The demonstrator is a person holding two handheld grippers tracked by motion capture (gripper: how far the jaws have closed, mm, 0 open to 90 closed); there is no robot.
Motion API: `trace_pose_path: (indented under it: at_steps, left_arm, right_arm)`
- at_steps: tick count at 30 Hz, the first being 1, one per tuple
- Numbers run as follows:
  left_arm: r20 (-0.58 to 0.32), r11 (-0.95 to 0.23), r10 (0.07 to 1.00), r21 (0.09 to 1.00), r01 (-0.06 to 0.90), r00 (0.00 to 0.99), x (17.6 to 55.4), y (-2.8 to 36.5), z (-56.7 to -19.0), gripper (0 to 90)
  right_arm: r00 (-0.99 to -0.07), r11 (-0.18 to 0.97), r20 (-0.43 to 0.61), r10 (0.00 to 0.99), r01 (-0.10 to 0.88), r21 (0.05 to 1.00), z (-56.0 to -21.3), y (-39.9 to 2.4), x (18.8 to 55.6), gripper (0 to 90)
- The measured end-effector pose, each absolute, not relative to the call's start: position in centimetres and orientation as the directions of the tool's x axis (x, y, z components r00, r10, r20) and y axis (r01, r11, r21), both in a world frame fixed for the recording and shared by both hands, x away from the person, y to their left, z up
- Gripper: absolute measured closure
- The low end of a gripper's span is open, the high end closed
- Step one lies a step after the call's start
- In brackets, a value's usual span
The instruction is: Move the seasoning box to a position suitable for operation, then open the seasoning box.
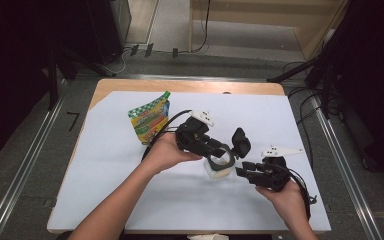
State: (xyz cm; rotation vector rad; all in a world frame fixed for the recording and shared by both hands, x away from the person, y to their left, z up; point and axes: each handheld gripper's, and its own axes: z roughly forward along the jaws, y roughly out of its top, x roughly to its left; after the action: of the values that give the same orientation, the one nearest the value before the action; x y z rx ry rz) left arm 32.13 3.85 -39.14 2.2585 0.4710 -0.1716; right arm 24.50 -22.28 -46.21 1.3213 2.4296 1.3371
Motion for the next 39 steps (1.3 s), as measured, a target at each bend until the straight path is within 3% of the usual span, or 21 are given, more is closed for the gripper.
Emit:
trace_pose_path:
  at_steps: [9,11,13,25,39]
  left_arm:
    - [-0.305,-0.585,0.298,0.690,0.426,0.904,31.8,6.4,-40.1,57.1]
    - [-0.300,-0.579,0.310,0.693,0.429,0.902,31.6,7.0,-40.3,54.0]
    - [-0.313,-0.571,0.325,0.687,0.449,0.892,31.4,7.6,-40.5,45.2]
    - [-0.346,-0.512,0.392,0.688,0.515,0.852,30.8,11.2,-41.1,44.3]
    - [-0.311,-0.497,0.471,0.680,0.539,0.826,30.5,15.2,-40.6,45.5]
  right_arm:
    - [-0.674,0.287,0.274,0.686,0.597,0.749,-45.7,-20.3,22.9,52.1]
    - [-0.671,0.279,0.291,0.682,0.606,0.745,-45.6,-19.9,22.9,49.2]
    - [-0.677,0.282,0.322,0.662,0.622,0.731,-45.7,-19.5,23.0,48.9]
    - [-0.745,0.335,0.271,0.609,0.551,0.764,-45.4,-16.7,23.0,51.3]
    - [-0.792,0.364,0.264,0.550,0.512,0.778,-44.7,-15.4,22.5,51.0]
